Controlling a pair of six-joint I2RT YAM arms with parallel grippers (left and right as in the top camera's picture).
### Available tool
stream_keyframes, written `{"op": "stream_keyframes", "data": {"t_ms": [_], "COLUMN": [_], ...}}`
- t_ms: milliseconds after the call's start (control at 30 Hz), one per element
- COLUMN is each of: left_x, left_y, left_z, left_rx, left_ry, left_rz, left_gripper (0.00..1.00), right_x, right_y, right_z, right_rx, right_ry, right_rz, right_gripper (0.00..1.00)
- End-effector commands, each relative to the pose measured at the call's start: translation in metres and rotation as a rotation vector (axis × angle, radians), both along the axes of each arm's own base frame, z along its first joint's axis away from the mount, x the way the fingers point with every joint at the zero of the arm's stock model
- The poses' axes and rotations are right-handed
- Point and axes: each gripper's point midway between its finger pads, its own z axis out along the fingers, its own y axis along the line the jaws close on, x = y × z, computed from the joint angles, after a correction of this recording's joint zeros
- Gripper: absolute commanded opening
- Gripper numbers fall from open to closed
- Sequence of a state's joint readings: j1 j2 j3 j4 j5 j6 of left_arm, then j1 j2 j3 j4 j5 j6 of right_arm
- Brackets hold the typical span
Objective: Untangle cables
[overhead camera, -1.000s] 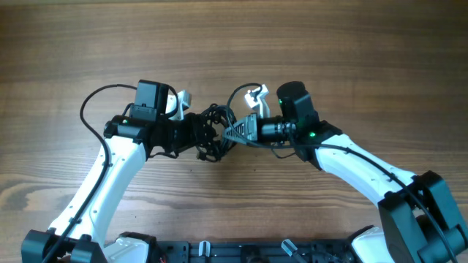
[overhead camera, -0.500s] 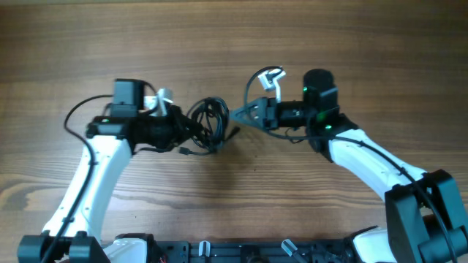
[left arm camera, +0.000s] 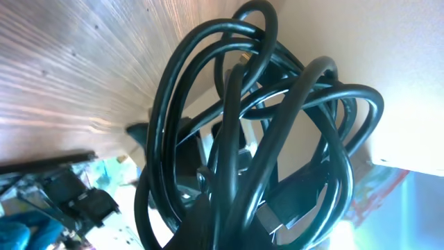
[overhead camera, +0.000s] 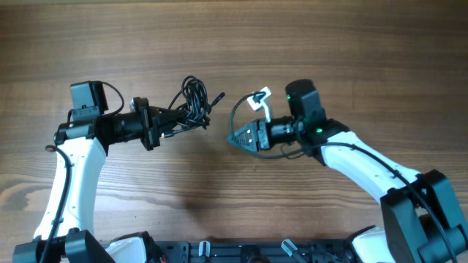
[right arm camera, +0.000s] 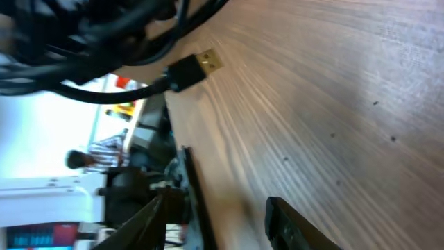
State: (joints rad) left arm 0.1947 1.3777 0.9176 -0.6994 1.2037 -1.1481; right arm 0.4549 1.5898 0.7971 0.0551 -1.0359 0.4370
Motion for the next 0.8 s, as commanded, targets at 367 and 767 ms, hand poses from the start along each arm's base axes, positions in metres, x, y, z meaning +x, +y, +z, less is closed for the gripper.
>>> {"op": "stream_keyframes", "data": {"t_ms": [367,767], "left_x": [-0.009,0.004], "left_y": [-0.011,-0.006], "left_z": [0.037,0.032], "left_rx": [-0.116,0.192], "left_ry": [-0.35,-1.027], "left_rz": [-0.157,-0.304], "left_gripper": [0.04,0.04], "right_x": [-0.005,-0.005], "right_y": [0.013,0.008], "right_z": [0.066,0.068], "right_rx": [0.244,0.232], "right_ry": [-0.2,0.051], "right_rz": [0.149,0.098], "right_gripper": [0.64,0.49]}}
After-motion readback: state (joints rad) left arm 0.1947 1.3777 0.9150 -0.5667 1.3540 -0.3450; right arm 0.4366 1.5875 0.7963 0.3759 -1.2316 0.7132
